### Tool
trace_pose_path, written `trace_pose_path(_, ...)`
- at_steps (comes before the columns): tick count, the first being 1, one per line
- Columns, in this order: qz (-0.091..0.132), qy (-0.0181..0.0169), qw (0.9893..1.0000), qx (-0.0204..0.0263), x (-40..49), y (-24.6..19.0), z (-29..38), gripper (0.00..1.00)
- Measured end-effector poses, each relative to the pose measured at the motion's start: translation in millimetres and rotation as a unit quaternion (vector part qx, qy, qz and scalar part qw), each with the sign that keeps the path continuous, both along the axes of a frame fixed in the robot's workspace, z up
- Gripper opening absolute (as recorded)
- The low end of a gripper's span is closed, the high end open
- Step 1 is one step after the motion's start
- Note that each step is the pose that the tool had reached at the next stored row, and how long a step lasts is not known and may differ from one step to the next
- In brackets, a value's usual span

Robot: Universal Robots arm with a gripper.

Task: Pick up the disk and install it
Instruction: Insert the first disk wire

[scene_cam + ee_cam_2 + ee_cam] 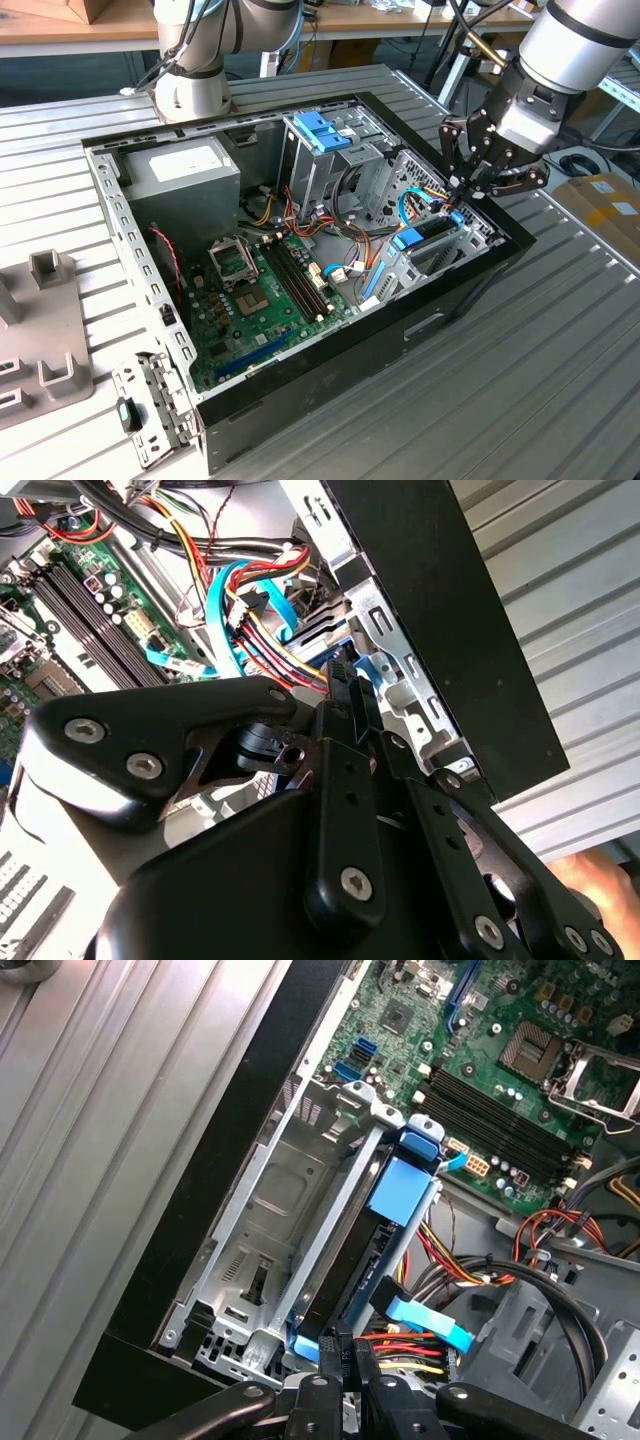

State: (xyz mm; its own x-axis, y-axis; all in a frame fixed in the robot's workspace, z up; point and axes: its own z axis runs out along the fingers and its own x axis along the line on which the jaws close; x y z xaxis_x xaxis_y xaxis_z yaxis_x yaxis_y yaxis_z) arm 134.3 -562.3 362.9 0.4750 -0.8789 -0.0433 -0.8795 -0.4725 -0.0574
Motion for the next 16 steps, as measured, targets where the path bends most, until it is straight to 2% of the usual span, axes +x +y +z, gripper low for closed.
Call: trace_pose_path(16,-0.022,0.0,0.9998,0.0,0.0,0.0,0.0,0.17)
